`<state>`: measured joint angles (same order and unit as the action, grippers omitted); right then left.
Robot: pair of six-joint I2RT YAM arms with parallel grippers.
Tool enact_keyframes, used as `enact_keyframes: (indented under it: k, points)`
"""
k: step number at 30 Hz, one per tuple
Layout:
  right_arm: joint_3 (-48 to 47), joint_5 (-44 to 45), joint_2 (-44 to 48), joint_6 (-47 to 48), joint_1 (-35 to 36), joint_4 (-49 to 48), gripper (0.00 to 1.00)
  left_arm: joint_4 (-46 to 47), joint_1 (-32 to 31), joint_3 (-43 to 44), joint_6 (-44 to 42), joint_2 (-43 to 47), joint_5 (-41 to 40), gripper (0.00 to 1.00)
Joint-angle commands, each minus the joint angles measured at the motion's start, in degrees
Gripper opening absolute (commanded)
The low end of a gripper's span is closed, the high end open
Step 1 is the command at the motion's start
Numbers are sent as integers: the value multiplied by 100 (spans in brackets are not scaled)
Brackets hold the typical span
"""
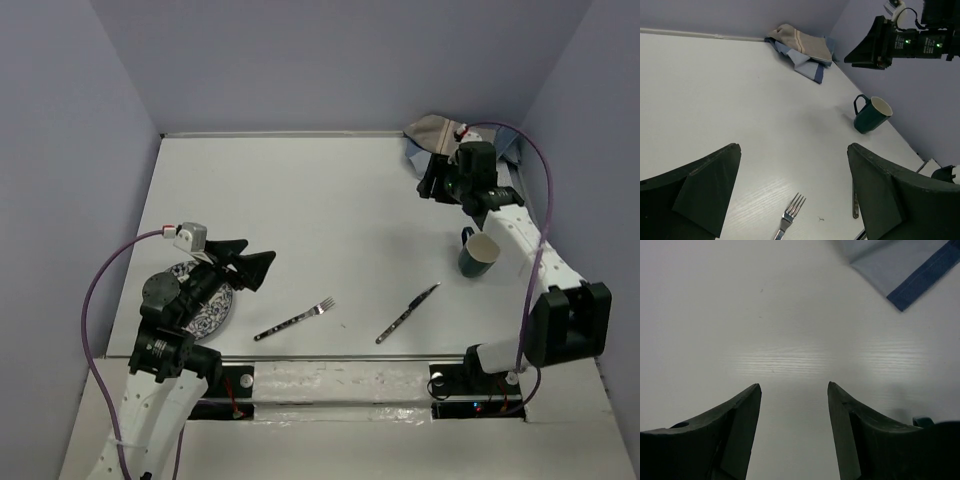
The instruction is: Set the dinner table for one person
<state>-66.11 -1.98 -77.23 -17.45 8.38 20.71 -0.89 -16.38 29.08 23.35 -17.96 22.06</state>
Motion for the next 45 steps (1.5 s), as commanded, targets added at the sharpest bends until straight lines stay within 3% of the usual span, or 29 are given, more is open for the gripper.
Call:
enact_keyframes:
  k: [1,8,17,30,33,34,37,42,45]
  points:
    - [-894,917,-923,558,146,161,61,124,30,247,-94,-68,105,99]
    - [-2449,1700,-2750,989,146,442,60,133,30,221,-59,-76,96,99]
    - [-4443,1762,-4807,1288,146,908,62,97,21,230,-24,-191,8,99]
    - [-6581,2403,-6751,1227,146,1401,57,124,21,221,-24,-296,123,99]
    - [-6696,2615,-6928,1270,146,1348,38,132,38,221,-15,-322,114,99]
    - [-6713,2632,-6946,1288,146,1304,18,124,47,221,-15,-323,114,99]
    - [-6618,2448,-6876,1533,199,1015,0,141,82,221,-15,-331,158,99]
    - [-6030,1878,-6349,1999,699,549,0,159,188,203,2,-340,158,99]
    - [-5494,1806,-5875,2438,1392,355,0,168,249,203,11,-358,149,98]
